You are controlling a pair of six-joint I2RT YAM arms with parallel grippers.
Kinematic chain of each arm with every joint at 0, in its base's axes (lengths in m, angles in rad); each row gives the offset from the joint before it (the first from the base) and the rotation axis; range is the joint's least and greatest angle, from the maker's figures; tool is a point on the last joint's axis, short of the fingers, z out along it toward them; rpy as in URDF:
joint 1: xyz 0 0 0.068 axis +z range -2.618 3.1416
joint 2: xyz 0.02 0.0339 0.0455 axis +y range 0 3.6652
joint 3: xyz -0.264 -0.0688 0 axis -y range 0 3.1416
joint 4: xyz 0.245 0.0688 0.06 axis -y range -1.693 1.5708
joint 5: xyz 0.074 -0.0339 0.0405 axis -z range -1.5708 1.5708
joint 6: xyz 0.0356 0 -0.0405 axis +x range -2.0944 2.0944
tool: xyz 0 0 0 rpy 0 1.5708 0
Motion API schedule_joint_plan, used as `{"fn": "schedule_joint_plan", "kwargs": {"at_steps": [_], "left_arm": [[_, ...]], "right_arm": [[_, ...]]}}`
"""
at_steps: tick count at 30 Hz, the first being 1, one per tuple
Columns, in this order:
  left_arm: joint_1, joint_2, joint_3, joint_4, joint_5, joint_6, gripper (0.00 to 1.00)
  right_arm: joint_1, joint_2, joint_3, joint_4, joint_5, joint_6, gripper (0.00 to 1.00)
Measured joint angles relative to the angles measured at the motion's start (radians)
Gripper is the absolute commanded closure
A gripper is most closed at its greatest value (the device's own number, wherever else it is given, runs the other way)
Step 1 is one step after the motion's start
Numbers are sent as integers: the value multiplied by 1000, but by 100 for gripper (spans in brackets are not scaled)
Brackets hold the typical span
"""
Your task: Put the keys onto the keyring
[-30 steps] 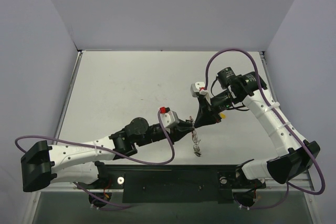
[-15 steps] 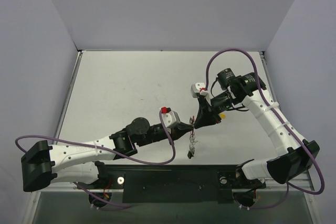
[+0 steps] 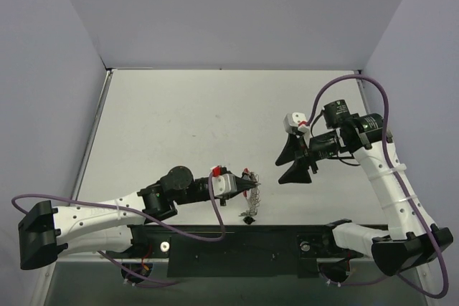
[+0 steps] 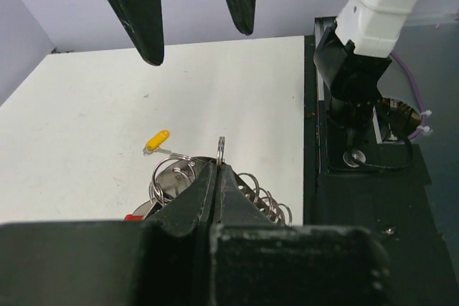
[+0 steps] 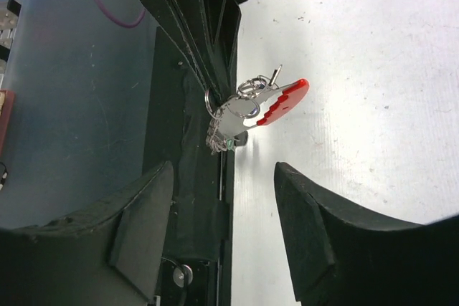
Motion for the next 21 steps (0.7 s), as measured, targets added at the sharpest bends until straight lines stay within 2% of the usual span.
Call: {"fn": "schedule_joint_plan", "kwargs": {"at_steps": [5,10,21], "left_arm": [[0,-6,0,-33,46,84,100],[10,-6,0,-51,92,104,100],[64,47,-21,120,230,-50,100]], "right_arm": [[-51,-30,-122,23,-37,-1,40],[-113,-27,-238,48,-76,-29,37],[-205,-45,-292,63,-124,-57,37]]}}
